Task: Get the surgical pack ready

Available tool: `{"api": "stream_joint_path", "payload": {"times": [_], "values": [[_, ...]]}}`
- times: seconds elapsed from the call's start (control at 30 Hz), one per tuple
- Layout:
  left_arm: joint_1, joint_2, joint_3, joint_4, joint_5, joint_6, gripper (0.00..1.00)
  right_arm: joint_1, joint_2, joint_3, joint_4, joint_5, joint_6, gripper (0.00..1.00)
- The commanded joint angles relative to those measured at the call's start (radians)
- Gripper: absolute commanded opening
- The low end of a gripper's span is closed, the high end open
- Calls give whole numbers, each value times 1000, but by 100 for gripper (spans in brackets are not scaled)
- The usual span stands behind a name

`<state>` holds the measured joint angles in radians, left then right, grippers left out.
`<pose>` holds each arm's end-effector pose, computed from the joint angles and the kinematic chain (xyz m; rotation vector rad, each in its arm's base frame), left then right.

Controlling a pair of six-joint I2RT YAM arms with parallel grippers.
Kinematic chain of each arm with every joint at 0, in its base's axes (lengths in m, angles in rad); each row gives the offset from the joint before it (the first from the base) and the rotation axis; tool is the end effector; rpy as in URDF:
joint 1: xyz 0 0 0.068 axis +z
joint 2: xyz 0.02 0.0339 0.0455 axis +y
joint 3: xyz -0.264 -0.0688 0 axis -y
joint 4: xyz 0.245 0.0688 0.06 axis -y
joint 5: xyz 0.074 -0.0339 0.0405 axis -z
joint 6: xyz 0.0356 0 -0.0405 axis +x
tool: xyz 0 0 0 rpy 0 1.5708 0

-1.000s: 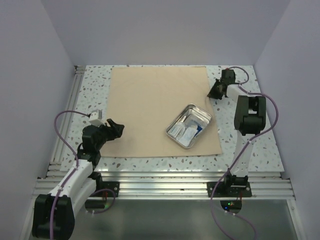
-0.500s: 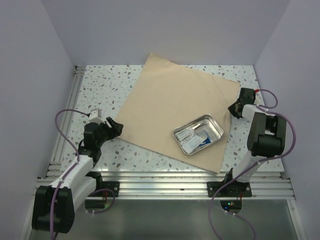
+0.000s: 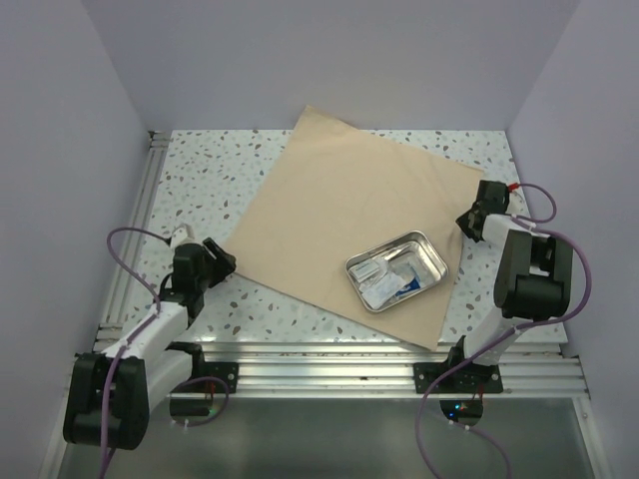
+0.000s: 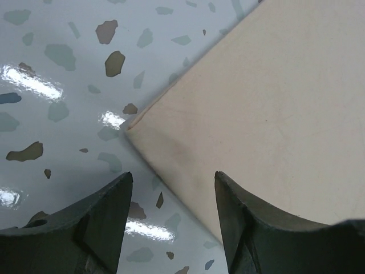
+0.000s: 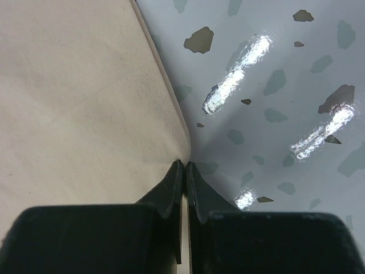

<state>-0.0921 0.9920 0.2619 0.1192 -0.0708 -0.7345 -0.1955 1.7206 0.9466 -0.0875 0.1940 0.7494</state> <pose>0.1873 -0.0148 0.1530 -0.7352 2.0809 -0.3898 0.3395 -0.0742 0.1635 1.1737 2.1058 0.0184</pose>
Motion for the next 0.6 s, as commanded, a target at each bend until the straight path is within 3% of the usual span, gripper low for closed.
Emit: {"api": "stream_joint_path", "payload": {"times": [0.0,0.13,0.27,0.3,0.43,0.47,0.57], "values": [[-3,20,25,-26,-70,-54,63,1,-29,-5,31,45,11,0],[-3,103,36,17,-52,-75,59,1,-30,-14,43,44,11,0],[-3,201,53,75,-40,-89,49,1,-35,-26,55,36,16,0],[-3,218,57,85,-34,-88,45,2,-36,-26,55,36,16,0],[-1,318,138,96,-43,-72,5,2,-49,-42,61,16,25,0],[0,335,158,93,-46,-68,0,2,-58,-48,65,10,28,0],[15,407,240,83,-64,-65,0,2,-78,-74,77,-16,41,0]]}}
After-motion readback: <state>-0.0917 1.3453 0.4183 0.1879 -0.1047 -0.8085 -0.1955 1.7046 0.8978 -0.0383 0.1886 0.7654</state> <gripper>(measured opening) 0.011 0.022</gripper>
